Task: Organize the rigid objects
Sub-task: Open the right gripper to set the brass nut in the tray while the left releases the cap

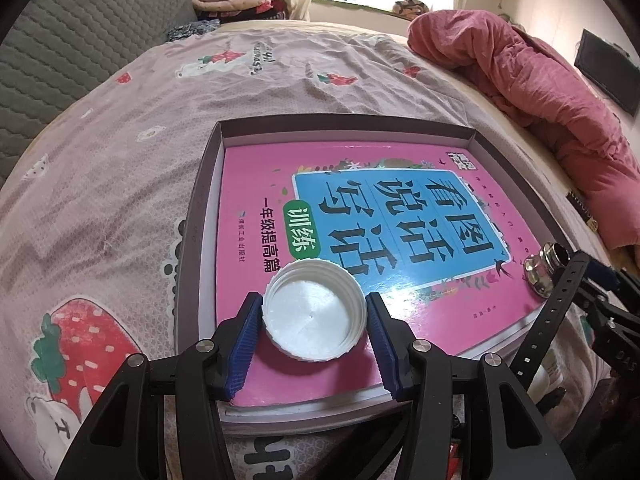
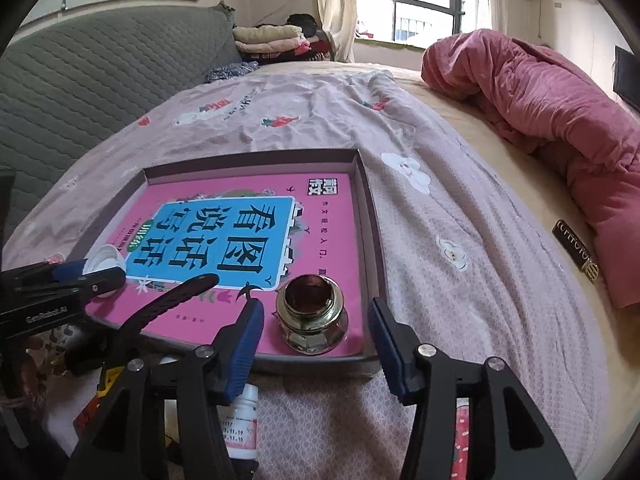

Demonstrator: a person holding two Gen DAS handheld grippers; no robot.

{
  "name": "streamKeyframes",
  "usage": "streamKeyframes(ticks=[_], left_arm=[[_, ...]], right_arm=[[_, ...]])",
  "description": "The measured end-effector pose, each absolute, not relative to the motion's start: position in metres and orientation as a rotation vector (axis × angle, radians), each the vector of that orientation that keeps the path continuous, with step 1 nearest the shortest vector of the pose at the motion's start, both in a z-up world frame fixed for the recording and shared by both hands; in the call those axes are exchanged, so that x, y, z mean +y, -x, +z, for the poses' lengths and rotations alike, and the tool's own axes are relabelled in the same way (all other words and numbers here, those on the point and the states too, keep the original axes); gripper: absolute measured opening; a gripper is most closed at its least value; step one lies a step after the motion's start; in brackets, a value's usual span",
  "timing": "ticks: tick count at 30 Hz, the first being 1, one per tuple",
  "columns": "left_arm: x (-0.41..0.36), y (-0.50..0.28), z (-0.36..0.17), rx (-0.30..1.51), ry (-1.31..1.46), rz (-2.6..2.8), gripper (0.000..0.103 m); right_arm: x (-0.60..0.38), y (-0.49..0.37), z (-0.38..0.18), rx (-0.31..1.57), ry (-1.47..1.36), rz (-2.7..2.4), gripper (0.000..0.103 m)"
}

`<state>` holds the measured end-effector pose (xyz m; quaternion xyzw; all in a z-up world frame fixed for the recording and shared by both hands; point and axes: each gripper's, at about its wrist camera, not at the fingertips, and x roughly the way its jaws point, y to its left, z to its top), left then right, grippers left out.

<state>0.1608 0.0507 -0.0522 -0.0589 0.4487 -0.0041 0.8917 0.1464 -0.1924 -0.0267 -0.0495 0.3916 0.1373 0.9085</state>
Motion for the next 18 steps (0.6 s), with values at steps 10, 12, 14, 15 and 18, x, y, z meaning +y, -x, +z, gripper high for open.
streamKeyframes(ticks=[10,12,14,15,18], left_arm=[[0.050,-0.160,-0.053,0.922,0.102,-0.008,0.053],[0.050,-0.160,-0.053,0.919,0.101,-0.007,0.053],[0.051,-0.160,-0.053,0.916,0.103,-0.004,0.053],[0.051,-0.160,-0.053,0.914,0.105,-0.004,0.053],[0.053,-0.159,-0.052,0.910,0.113,-0.006,0.054]], right_arm=[[-0.203,-0.145,-0.018,0.783,0.071,0.258,0.055],[-0.205,-0.144,-0.018,0.787,0.067,0.256,0.055],[-0.205,-0.143,-0.017,0.787,0.065,0.256,0.055],[-0.205,-0.142,-0.017,0.786,0.066,0.259,0.055],[-0.204,-0.139,-0.014,0.779,0.068,0.266,0.055]])
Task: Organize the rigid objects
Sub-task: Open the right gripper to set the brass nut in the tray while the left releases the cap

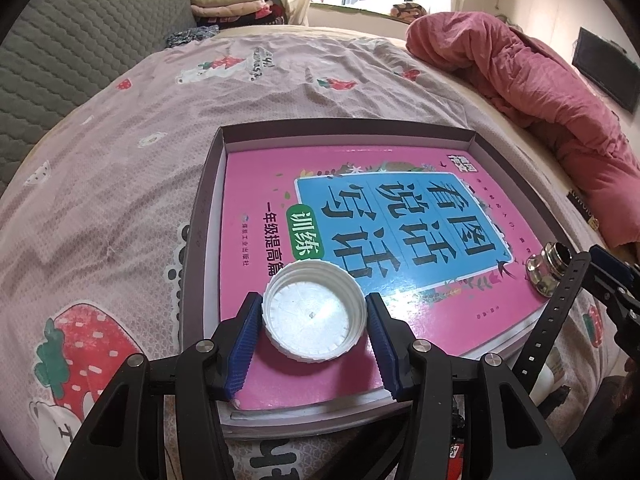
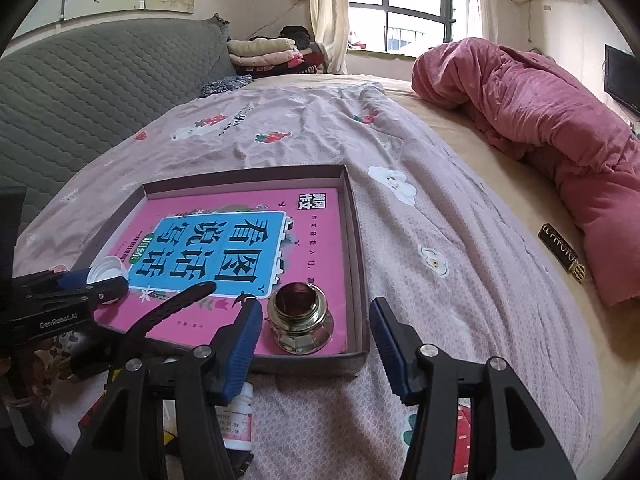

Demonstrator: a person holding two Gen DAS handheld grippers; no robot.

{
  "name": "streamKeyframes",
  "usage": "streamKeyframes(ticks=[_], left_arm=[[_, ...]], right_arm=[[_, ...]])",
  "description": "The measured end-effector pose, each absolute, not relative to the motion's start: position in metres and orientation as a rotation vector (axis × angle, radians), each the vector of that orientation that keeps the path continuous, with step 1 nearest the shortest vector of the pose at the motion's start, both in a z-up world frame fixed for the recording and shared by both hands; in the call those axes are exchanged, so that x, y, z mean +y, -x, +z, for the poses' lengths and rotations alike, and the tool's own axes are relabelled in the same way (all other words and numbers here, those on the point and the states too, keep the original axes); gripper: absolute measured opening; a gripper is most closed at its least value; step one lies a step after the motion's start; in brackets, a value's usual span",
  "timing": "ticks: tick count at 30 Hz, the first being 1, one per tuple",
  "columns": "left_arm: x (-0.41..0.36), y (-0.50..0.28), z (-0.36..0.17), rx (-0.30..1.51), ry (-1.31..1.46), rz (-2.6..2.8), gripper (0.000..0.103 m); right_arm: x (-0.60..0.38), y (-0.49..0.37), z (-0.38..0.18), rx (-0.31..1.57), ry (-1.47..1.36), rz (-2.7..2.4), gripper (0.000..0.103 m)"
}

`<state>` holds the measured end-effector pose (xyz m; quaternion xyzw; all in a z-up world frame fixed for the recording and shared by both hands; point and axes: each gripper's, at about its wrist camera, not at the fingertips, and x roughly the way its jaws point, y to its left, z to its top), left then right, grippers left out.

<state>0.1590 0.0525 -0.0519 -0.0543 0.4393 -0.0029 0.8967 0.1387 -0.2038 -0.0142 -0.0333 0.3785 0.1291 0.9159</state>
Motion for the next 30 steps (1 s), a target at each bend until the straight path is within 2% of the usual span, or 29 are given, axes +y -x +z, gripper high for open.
streamKeyframes(ticks=[8,16,30], left_arm=[[0.058,-0.157,-0.050,0.896,0.166,-0.018,0.056],[0.057,-0.151,-0.045,0.875,0.160,-0.009,0.064],[0.055,-0.123,-0.023,0.823,0.158,0.039,0.068]], right_arm=[[-0.198,-0.130,-0.009,0.774,0.065,0.289,0.055],[-0.197,-0.123,-0.001,0.760,0.057,0.298,0.055],[-0.203,-0.116,0.007,0.736,0.042,0.272,0.056]])
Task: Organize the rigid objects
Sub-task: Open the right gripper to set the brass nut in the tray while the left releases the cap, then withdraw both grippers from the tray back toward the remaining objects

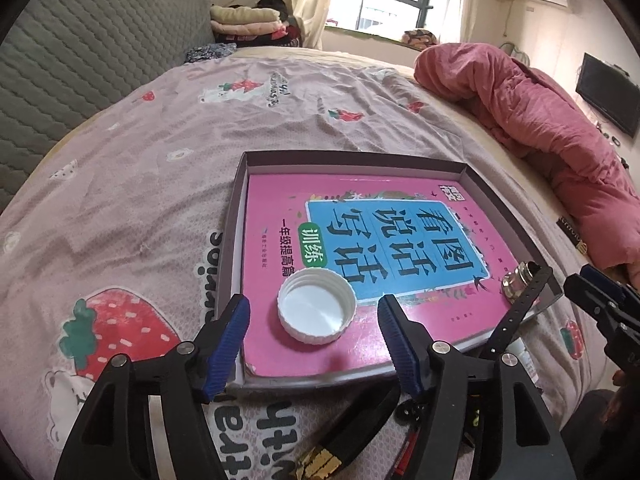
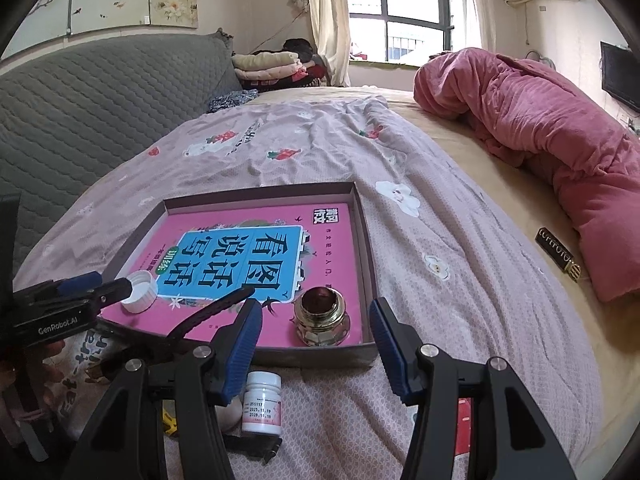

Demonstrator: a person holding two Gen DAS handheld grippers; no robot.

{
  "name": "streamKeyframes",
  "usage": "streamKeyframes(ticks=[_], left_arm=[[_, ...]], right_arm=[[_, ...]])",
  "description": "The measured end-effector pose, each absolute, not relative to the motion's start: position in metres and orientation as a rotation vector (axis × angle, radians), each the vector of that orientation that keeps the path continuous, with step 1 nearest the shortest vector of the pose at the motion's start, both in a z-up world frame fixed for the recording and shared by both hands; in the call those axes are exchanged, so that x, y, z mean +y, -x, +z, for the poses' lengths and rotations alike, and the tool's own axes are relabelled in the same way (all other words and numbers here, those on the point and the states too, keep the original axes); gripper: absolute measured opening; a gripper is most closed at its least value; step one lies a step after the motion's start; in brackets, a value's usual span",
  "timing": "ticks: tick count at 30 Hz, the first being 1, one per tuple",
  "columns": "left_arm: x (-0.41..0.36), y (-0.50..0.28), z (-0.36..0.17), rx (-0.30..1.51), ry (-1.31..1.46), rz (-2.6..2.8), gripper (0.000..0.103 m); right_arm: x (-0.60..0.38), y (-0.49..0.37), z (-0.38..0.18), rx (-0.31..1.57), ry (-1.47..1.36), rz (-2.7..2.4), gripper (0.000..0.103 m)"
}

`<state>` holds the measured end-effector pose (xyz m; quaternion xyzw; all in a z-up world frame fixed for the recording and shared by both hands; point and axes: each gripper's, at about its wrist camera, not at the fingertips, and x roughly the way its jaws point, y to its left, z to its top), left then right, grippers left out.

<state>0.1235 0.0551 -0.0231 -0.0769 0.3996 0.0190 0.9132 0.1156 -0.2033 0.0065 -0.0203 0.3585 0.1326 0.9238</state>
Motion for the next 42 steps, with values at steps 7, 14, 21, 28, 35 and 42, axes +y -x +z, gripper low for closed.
streamKeyframes(ticks=[7,14,21,28,35,42], left_arm=[[0.054,-0.111,-0.015,0.795,0.146,0.063,0.068],[0.064,-0.085,-0.003,0.757,0.149,0.114,0.068],[0.059,-0.067,0.007,0.736,0.138,0.101,0.069],[0.048,-0.045,0.020,0.707,0.113,0.085,0.073],[0.042,-0.029,0.022,0.730,0.099,0.068,0.073],[0.032,-0.017,0.021,0.753,0.069,0.048,0.073]], right_arm=[[-0.203,-0.108,0.011,0.730,0.046,0.279,0.056],[-0.204,-0.099,0.024,0.692,0.054,0.280,0.056],[-0.207,-0.089,0.033,0.681,0.046,0.290,0.056],[-0.214,-0.079,0.039,0.684,0.037,0.296,0.056],[-0.214,-0.066,0.041,0.687,0.034,0.311,0.056],[-0.215,-0.060,0.044,0.683,0.027,0.322,0.056]])
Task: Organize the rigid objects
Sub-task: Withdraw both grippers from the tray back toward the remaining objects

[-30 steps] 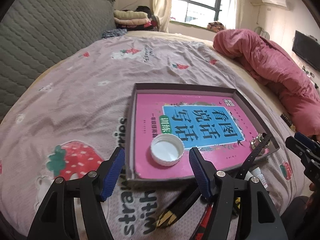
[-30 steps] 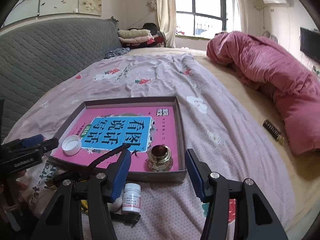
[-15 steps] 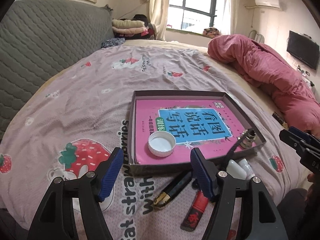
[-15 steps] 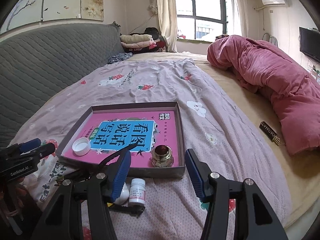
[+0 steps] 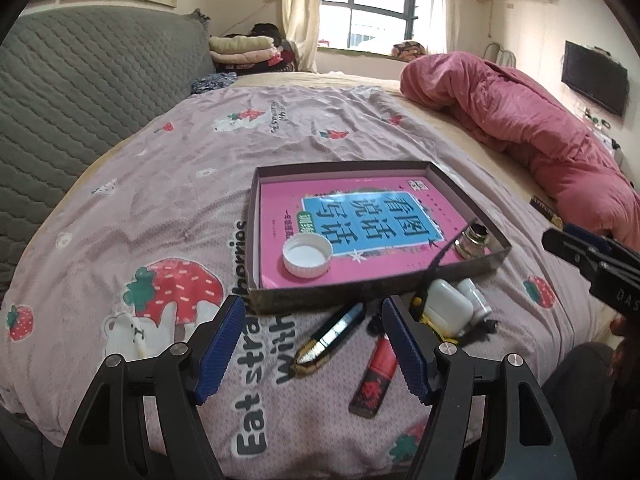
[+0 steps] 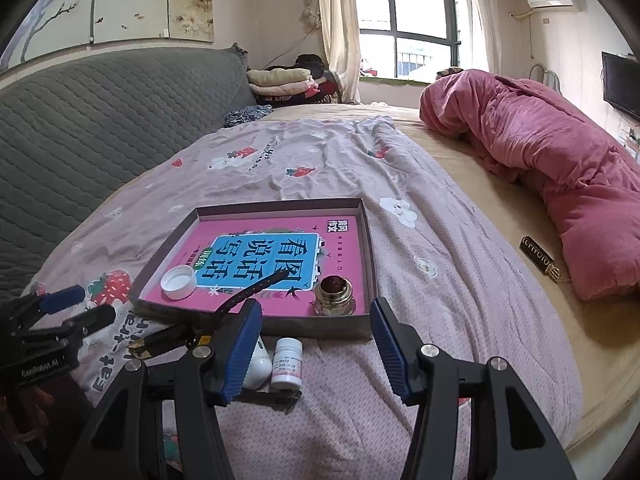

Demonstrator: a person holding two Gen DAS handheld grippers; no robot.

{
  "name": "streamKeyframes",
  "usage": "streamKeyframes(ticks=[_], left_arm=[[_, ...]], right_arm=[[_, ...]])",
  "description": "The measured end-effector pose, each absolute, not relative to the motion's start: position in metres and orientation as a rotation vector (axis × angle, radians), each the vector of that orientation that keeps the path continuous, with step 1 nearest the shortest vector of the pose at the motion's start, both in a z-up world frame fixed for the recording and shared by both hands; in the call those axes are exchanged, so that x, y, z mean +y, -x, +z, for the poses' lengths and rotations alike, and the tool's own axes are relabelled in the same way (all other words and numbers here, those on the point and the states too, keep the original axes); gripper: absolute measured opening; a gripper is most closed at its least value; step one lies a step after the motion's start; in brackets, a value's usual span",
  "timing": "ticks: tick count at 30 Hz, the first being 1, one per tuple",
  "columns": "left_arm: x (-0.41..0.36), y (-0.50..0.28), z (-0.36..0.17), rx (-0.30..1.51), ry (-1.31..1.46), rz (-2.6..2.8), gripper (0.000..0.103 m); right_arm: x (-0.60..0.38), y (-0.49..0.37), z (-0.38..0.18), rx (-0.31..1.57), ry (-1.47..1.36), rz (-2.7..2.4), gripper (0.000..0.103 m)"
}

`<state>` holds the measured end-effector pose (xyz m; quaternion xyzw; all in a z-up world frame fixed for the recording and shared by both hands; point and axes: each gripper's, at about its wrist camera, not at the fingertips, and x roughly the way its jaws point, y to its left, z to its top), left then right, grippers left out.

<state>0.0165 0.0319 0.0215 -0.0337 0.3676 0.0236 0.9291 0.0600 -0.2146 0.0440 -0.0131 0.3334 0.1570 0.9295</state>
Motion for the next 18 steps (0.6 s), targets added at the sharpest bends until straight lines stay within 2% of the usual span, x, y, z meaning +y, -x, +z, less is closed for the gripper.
streamKeyframes(ticks=[18], left_arm=[[0.014,-0.005,0.008,0.838,0.023,-0.011,0.073]], right_arm=[[-0.196,-0.029,0.049,0.686,0.076,0.429,0.056]])
